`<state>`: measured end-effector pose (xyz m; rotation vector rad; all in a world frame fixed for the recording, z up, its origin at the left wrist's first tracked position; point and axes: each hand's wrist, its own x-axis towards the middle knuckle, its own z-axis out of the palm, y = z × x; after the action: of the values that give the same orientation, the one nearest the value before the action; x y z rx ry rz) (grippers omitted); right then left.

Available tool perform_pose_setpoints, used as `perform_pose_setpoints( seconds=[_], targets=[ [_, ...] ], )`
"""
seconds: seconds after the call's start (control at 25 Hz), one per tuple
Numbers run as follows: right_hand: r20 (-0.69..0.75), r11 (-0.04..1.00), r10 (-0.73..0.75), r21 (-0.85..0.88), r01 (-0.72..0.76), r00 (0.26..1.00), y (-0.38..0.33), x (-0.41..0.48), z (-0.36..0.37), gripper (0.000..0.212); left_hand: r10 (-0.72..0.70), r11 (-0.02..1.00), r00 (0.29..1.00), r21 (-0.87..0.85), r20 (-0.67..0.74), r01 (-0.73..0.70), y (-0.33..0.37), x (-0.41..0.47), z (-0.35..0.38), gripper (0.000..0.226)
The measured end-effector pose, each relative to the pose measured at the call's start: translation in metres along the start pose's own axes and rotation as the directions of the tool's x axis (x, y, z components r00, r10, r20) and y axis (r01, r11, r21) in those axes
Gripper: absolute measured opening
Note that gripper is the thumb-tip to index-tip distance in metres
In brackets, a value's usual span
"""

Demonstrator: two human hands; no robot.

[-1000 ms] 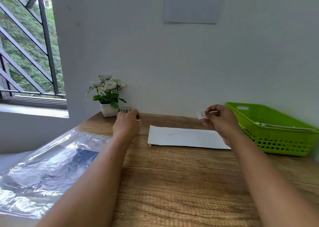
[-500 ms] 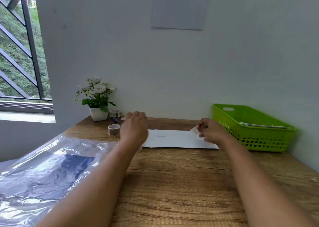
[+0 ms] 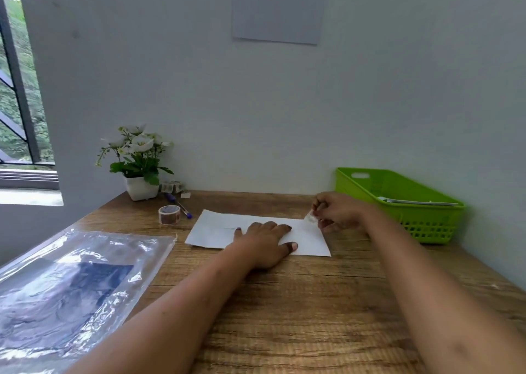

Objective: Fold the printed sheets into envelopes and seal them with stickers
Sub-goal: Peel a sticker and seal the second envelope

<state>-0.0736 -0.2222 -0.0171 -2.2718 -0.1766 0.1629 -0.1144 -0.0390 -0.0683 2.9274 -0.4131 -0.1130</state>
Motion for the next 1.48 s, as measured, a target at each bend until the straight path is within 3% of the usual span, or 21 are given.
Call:
perform_pose_setpoints(
  seconds=[0.24,0.48,0.68,0.96,1.2,1.48],
  targets=[
    [0.033,0.948,-0.122,-0.291,0.126,0.992,-0.001,0.014,0.0,0.031,-0.04,0.99,0.999,0.136,0.004,0.039,0.012,-0.007,-0.006,0.063],
    [0.056,0.862,-0.261,-0.437,0.258,0.964,0.006,0.018,0.012,0.03,0.082,0.993,0.964,0.103,-0.251,-0.058,0.013,-0.005,0.001,0.046],
    [0.128,0.69,-0.363,-0.629,0.358,0.923,-0.002,0.014,0.02,0.023,0.117,0.982,0.987,-0.139,-0.11,-0.131,0.003,-0.001,0.004,0.052],
    [0.137,0.658,-0.374,-0.658,0.367,0.917,0.0,0.013,0.022,0.024,0.132,0.966,0.988,-0.213,-0.076,-0.145,-0.003,0.002,0.001,0.055],
    [0.137,0.591,-0.416,-0.71,0.382,0.899,0.005,0.019,0.026,0.021,0.214,0.966,0.975,-0.132,-0.056,-0.22,-0.007,0.007,0.001,0.056],
    [0.046,0.697,-0.392,-0.637,0.329,0.919,0.012,0.025,0.028,0.015,0.232,0.966,0.972,-0.103,-0.043,-0.236,-0.007,0.009,0.0,0.054]
  ],
)
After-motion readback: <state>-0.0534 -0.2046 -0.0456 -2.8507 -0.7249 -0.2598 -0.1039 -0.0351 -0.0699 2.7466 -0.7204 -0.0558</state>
